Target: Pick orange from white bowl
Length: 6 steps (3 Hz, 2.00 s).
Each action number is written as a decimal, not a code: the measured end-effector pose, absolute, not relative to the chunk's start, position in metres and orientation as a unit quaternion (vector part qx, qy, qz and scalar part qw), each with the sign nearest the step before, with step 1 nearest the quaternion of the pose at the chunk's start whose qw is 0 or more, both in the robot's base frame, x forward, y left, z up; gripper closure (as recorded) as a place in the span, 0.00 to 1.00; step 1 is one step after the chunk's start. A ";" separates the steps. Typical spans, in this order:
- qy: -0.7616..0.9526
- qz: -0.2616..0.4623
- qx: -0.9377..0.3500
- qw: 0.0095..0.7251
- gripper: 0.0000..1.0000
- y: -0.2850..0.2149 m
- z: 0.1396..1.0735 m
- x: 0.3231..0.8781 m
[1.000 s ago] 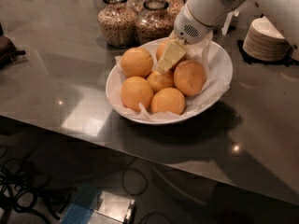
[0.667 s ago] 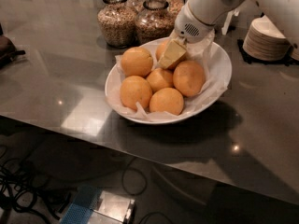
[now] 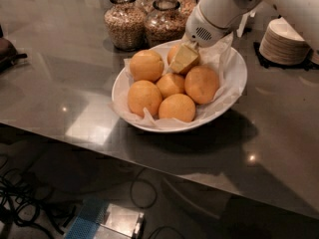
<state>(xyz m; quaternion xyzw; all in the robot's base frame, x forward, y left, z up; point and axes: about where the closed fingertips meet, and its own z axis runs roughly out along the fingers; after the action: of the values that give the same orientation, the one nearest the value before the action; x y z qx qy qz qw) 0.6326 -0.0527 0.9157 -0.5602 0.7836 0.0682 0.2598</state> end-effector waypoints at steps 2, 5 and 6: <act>0.717 0.062 -0.583 0.377 1.00 -0.028 0.963 0.598; 0.529 0.230 -0.615 0.537 1.00 -0.060 1.054 0.521; 0.469 0.233 -0.645 0.557 1.00 -0.067 1.069 0.485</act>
Offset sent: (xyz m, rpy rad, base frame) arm -0.0984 0.0085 0.1300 0.4066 -0.4789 0.2423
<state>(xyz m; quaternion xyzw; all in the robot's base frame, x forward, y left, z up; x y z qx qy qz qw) 0.4850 -0.0670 1.0685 -0.6450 0.4687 0.2335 0.5566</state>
